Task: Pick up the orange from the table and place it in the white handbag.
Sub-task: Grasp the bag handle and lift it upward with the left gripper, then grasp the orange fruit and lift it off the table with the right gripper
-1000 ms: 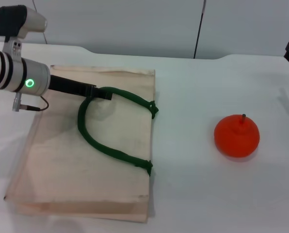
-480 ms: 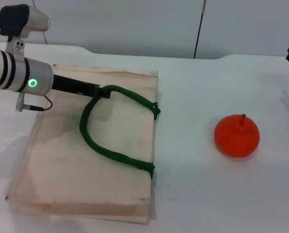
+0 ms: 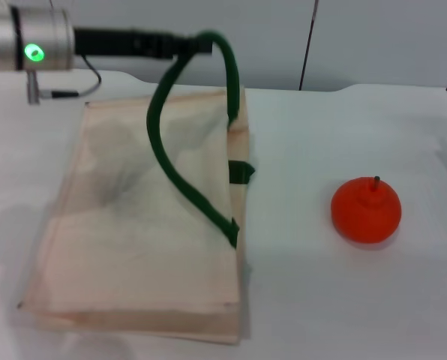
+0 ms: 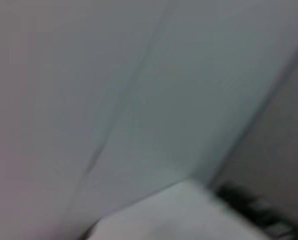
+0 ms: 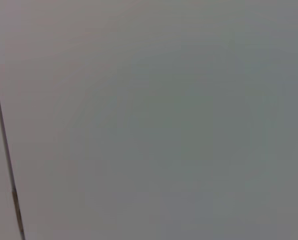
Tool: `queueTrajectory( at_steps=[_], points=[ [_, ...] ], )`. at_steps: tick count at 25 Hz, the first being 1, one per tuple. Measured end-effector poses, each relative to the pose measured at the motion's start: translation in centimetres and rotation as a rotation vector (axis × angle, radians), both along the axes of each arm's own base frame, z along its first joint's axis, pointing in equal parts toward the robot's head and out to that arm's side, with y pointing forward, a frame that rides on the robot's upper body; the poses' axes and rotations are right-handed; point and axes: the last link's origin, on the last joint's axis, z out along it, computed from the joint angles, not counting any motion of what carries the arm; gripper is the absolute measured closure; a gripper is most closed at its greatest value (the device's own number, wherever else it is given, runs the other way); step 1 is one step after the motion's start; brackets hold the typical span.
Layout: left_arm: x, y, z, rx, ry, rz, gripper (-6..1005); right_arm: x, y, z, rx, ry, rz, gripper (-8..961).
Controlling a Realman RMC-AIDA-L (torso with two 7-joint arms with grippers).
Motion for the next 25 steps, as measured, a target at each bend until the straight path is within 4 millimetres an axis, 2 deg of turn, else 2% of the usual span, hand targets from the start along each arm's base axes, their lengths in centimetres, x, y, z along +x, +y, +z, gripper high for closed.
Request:
queueTrajectory(
  at_steps=[1, 2, 5, 10, 15, 20, 22, 25],
  points=[
    [1.1, -0.8, 1.7, 0.000, -0.054, -0.116, 861, -0.1, 0.0, 0.0, 0.000, 0.001, 0.001, 74],
    [1.1, -0.8, 1.7, 0.000, -0.054, -0.116, 861, -0.1, 0.0, 0.0, 0.000, 0.003, 0.001, 75],
    [2.0, -2.2, 3.8, -0.022, -0.118, -0.241, 861, 0.2, -0.1, 0.1, 0.002, 0.032, -0.008, 75],
    [2.1, -3.7, 6.1, -0.053, -0.188, -0.304, 862, 1.4, -0.6, 1.2, 0.025, 0.089, -0.036, 75],
    [1.2, -4.6, 7.6, -0.061, -0.213, -0.279, 862, 2.0, -1.0, 1.8, 0.033, 0.131, -0.040, 76],
    [-0.5, -5.1, 9.0, -0.015, -0.231, -0.193, 863, 1.8, -1.9, 3.3, -0.005, 0.219, 0.058, 77],
    [-0.9, -5.3, 9.4, 0.010, -0.246, -0.185, 863, 1.7, -2.3, 4.1, -0.059, 0.232, 0.109, 77],
    [-1.2, -5.5, 9.5, 0.020, -0.250, -0.179, 863, 0.9, -3.6, 4.8, -0.214, 0.136, 0.241, 80]
  ],
)
